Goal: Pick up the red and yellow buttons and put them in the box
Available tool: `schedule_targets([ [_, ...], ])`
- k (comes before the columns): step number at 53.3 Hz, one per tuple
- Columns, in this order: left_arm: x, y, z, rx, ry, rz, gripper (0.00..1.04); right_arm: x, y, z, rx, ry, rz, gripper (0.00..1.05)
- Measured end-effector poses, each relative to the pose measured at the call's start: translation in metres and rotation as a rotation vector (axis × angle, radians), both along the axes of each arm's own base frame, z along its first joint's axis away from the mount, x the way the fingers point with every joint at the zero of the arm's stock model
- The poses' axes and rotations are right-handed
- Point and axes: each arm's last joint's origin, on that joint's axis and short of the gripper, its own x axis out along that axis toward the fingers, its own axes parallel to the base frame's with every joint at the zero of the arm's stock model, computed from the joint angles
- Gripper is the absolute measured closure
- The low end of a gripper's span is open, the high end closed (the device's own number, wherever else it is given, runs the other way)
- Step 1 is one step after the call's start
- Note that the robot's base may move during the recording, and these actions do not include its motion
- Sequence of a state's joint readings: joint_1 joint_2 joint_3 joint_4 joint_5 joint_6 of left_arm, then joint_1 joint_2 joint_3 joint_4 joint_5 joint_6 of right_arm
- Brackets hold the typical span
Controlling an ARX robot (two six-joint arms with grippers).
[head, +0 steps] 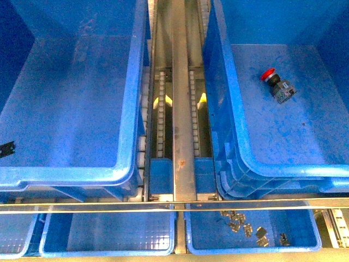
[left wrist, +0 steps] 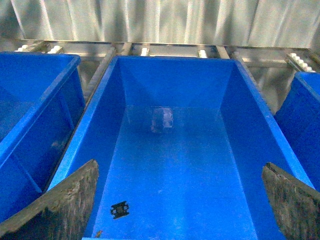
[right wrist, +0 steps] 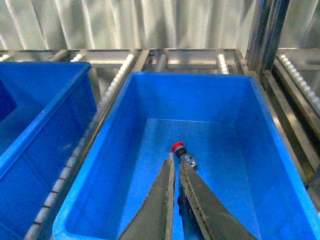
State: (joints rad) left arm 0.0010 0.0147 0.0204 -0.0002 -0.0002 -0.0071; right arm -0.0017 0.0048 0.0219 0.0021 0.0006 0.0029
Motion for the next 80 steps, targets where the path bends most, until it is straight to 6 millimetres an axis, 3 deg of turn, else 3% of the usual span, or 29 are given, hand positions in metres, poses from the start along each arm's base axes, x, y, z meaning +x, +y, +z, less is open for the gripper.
schedule_targets([
  [12,0.0000,0.0000,0.0000,0.000,0.000,0.000,0.08,0.0000,0.0000,0.0000,0.000,0.000,0.000,1.01],
  [31,0.0000,0.0000,0.0000,0.000,0.000,0.000,0.08,0.0000,0.0000,-0.0002,0.000,0.001,0.000,0.41],
  [36,0.0000,0.0000,0.0000,0.000,0.000,0.000,0.08,0.0000,0.0000,0.0000,0.000,0.000,0.000,0.16],
  [40,0.0000,0.0000,0.0000,0.000,0.000,0.000,0.08,0.0000,0.0000,0.0000,0.000,0.000,0.000,0.05],
  [80,0.0000,0.0000,0.0000,0.000,0.000,0.000,0.08,0.0000,0.0001,-0.0002,0.000,0.002,0.001,0.07],
])
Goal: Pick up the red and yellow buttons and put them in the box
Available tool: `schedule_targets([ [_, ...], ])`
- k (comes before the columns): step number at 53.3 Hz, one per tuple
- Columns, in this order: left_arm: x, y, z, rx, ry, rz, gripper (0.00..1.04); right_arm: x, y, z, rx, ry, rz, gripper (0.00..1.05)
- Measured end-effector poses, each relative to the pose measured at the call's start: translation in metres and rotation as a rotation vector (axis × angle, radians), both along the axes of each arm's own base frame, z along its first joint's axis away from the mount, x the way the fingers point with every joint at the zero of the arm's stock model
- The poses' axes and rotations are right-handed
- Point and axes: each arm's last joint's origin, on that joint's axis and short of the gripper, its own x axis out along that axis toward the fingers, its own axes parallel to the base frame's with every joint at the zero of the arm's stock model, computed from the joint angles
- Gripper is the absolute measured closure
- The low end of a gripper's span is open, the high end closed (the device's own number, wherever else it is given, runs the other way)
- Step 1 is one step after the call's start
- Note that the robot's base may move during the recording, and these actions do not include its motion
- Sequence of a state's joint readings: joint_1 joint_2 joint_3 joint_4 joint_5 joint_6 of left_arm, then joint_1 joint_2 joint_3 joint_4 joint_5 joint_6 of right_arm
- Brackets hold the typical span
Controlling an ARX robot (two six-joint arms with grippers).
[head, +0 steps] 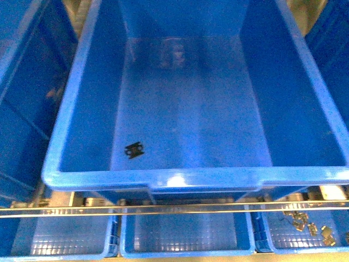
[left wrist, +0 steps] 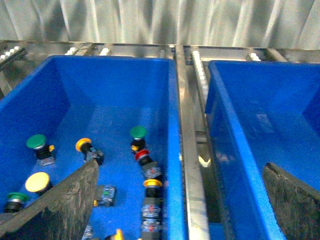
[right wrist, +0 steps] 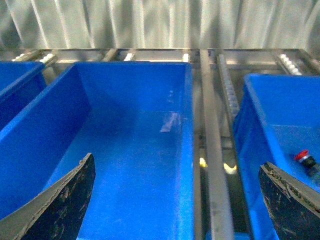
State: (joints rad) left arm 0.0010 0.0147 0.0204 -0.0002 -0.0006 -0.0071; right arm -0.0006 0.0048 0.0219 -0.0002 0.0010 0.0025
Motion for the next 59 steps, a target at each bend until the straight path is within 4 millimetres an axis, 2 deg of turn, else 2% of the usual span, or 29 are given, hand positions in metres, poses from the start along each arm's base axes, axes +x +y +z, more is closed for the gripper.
schedule_targets([
  [29,0.000,0.000,0.000,-0.003,0.003,0.002,0.08,0.000,0.000,0.000,0.000,0.000,0.002,0.07],
  [33,0.004,0.004,0.002,-0.143,0.412,0.122,0.08,0.000,0.000,0.000,0.000,0.000,0.000,0.07],
  [35,0.010,0.008,0.006,-0.193,0.539,0.163,0.08,0.000,0.000,0.000,0.000,0.000,0.002,0.07],
  [38,0.022,0.013,0.010,-0.231,0.604,0.203,0.08,0.000,0.000,0.000,0.000,0.000,0.002,0.07],
  [51,0.083,0.038,0.031,-0.282,0.596,0.206,0.08,0.000,0.000,0.000,0.000,0.000,0.002,0.07],
  [59,0.132,0.058,0.022,-0.299,0.632,0.234,0.08,0.000,0.000,0.000,0.000,0.000,0.002,0.07],
])
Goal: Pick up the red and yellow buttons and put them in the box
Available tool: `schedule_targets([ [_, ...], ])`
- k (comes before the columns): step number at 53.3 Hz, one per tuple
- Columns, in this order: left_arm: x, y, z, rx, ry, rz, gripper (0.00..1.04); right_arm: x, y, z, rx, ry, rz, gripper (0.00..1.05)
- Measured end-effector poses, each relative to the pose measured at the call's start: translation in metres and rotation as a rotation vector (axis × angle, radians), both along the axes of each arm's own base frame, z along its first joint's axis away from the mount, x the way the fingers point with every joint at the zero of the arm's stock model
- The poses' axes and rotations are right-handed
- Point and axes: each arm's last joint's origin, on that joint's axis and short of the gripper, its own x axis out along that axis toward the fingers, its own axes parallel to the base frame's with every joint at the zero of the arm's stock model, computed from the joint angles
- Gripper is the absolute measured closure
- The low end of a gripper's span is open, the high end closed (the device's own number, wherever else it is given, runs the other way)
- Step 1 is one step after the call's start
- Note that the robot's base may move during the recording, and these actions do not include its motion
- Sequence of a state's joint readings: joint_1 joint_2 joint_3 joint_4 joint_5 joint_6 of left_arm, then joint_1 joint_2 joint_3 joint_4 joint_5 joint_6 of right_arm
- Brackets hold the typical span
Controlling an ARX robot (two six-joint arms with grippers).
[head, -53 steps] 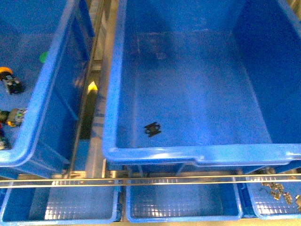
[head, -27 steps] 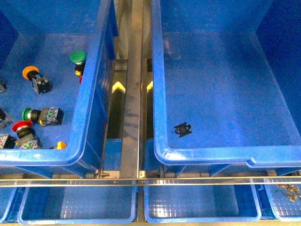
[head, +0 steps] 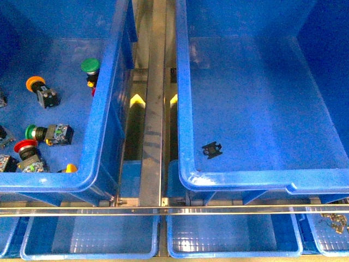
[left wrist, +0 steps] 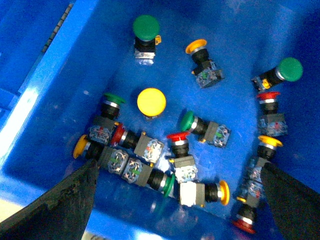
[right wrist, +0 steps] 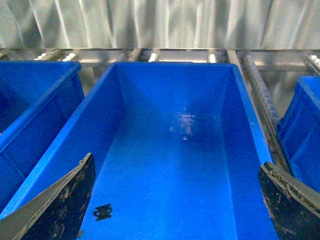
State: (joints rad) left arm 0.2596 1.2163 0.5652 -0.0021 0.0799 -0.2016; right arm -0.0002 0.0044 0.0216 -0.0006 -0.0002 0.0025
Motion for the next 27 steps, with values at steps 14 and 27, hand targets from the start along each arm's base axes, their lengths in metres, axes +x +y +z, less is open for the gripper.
schedule_targets([
  [14,0.081,0.023,-0.046,-0.066,0.138,-0.025,0.08,0.000,0.000,0.000,0.000,0.000,0.000,0.07],
  [27,0.104,0.027,-0.071,-0.084,0.199,-0.060,0.08,0.000,0.000,0.000,0.000,0.000,0.000,0.07],
])
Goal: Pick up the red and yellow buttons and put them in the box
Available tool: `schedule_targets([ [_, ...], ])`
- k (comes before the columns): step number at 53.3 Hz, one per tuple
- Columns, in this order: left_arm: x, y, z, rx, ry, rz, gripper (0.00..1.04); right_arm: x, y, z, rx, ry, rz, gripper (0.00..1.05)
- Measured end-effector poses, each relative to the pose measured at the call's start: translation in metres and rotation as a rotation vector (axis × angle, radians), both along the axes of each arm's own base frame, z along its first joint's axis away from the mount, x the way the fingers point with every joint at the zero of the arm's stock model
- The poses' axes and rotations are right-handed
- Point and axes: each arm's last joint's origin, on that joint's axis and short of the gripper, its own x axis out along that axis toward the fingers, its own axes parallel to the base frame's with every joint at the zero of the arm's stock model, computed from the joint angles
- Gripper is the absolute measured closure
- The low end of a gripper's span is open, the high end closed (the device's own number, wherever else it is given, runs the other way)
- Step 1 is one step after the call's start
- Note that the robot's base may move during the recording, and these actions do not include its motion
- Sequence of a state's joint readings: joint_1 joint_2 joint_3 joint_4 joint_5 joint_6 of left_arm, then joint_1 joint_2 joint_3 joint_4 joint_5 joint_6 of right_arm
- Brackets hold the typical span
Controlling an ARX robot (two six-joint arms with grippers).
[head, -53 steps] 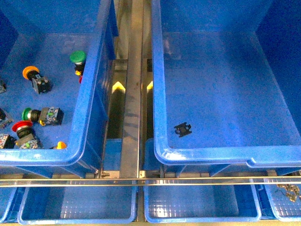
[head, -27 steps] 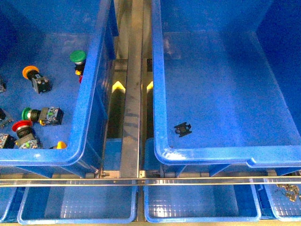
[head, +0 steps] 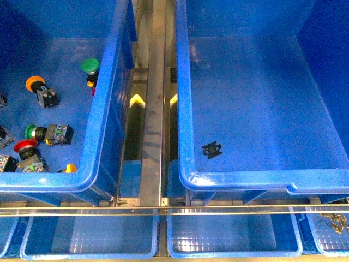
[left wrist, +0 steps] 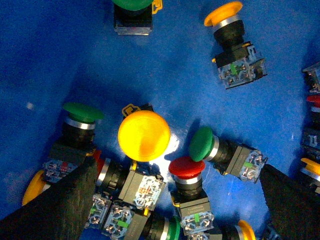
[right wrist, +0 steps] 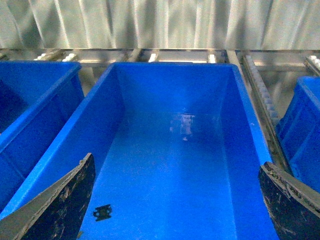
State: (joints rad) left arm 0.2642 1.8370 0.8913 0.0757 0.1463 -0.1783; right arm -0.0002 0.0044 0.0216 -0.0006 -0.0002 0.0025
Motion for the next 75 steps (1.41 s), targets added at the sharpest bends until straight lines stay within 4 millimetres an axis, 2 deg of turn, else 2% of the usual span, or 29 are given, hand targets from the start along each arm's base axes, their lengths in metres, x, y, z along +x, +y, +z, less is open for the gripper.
schedule_targets([
  [16,0.010,0.014,-0.022,0.021,0.039,-0.013,0.08,0.000,0.000,0.000,0.000,0.000,0.000,0.07],
  [26,0.022,0.020,-0.039,0.035,0.067,-0.032,0.08,0.000,0.000,0.000,0.000,0.000,0.000,0.07],
  [45,0.034,0.021,-0.045,0.039,0.067,-0.049,0.08,0.000,0.000,0.000,0.000,0.000,0.000,0.07],
  [66,0.034,0.022,-0.047,0.029,0.077,-0.062,0.08,0.000,0.000,0.000,0.000,0.000,0.000,0.07],
  [75,0.033,0.023,-0.051,0.016,0.085,-0.069,0.38,0.000,0.000,0.000,0.000,0.000,0.000,0.07],
])
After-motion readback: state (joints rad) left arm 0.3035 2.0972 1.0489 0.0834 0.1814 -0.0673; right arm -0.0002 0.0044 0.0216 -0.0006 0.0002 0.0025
